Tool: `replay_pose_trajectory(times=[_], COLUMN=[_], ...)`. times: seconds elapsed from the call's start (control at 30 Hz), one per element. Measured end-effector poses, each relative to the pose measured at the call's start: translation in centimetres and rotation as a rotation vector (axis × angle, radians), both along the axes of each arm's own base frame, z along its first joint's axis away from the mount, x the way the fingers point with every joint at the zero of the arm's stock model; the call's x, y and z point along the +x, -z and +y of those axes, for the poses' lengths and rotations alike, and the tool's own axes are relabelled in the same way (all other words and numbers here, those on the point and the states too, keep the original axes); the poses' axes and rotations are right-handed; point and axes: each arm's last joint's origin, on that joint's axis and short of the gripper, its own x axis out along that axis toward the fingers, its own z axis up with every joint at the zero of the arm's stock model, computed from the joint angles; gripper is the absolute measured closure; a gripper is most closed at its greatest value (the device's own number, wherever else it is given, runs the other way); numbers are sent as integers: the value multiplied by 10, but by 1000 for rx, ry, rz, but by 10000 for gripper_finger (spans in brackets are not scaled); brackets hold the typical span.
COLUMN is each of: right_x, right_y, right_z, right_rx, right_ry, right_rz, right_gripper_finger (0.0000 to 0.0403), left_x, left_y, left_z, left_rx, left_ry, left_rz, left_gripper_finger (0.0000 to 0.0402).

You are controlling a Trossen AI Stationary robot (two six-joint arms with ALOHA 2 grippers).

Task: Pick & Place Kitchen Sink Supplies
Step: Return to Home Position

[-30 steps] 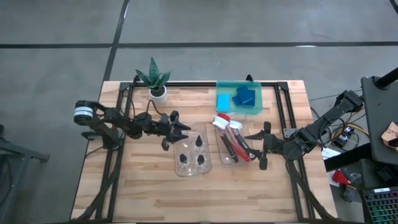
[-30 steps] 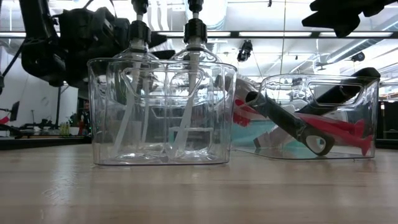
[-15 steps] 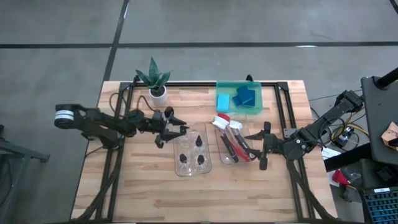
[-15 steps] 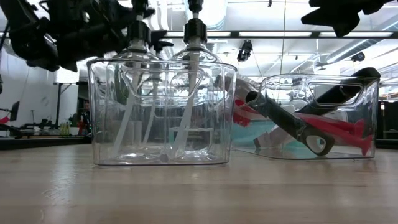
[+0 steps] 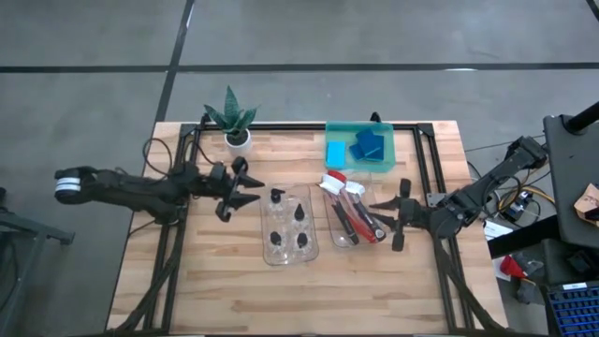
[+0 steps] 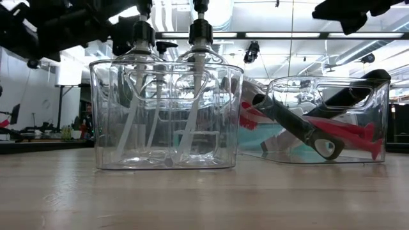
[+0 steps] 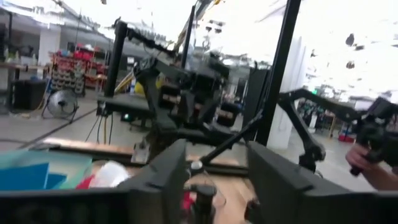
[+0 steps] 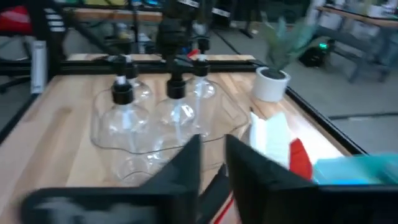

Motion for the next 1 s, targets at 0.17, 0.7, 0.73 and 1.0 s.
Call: replay_pose_trajectory(times=[0.17,0.7,0.73,1.0], right_x=[-1,-31,-33,-46], right_y=[5,45,47,61], right_z=[-14,-49,-50,-56], right_rx=[-1,-25,-23,-18], right_ry=[-98,-230,-231,-189], right_rz=[-4,-171,-178,-213], right_gripper_finger=[388,395,395,395], left_x=[-8,-41,-43,-49], left_y=[7,49,50,50], left_z=[-2,-1,-1,-4], left_rx=[37,80,72,-1], left_ry=[-6,-40,-37,-3], left_rz=[66,92,92,101], left_gripper_finger=[357,401,401,401])
